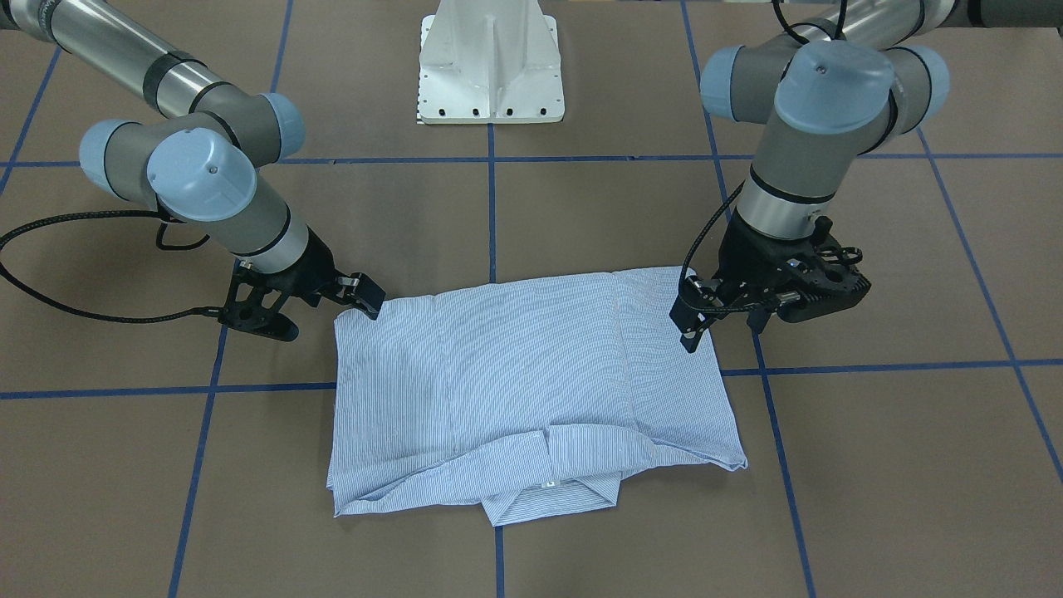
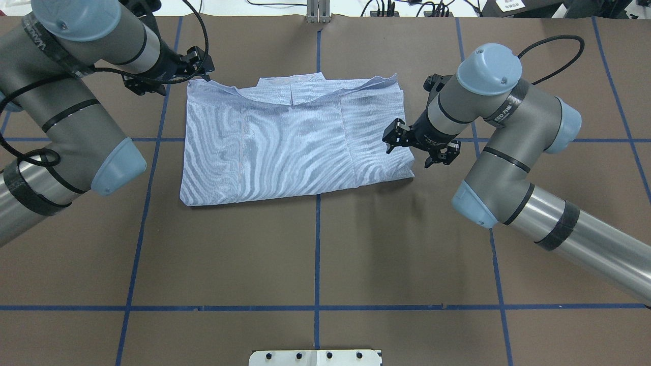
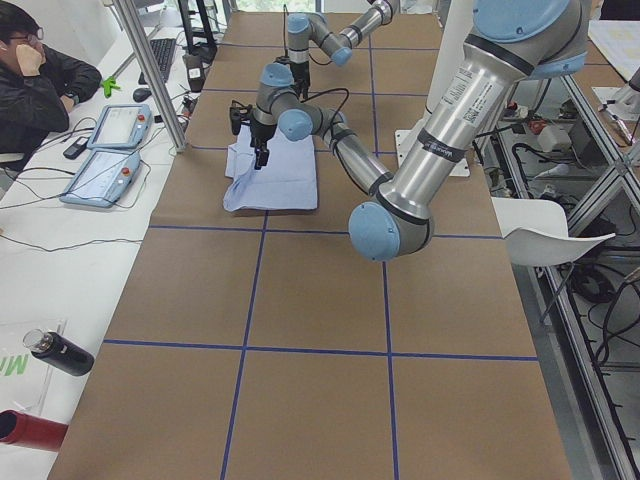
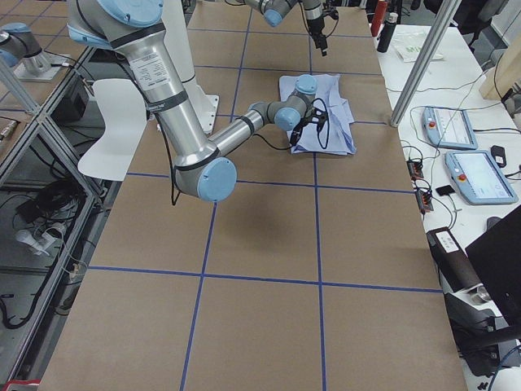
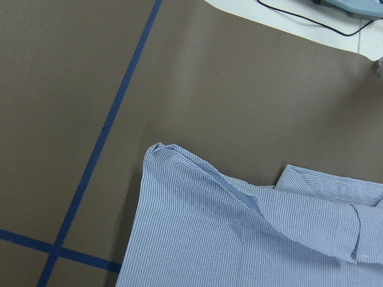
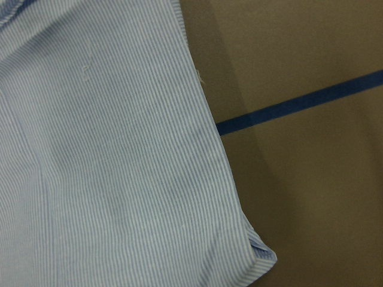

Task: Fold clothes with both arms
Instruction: 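Raise the right gripper and move it to the folded shirt's side edge, then lower the right gripper and grasp the folded shirt's side edge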

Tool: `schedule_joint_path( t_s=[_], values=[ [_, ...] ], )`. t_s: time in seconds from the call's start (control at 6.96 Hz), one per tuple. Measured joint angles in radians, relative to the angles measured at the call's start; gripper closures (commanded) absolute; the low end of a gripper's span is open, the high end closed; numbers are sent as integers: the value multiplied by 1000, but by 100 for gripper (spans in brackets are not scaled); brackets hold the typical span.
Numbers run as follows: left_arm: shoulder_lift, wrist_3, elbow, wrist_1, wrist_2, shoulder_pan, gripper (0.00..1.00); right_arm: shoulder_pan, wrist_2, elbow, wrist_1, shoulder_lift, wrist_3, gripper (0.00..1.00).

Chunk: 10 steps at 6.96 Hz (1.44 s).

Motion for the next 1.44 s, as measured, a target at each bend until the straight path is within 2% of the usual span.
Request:
schedule_joint_path(
  t_s=[0.72, 1.15, 1.44],
  values=[
    [-1, 1, -15, 16, 1, 1, 0, -6, -45, -30, 14, 12, -255, 9],
    [-1, 1, -14, 17, 1, 1, 0, -6, -40, -138, 229, 15, -267, 10],
    [-1, 1, -15, 20, 1, 0, 0, -4, -17, -151, 263, 9, -263, 16]
  ],
)
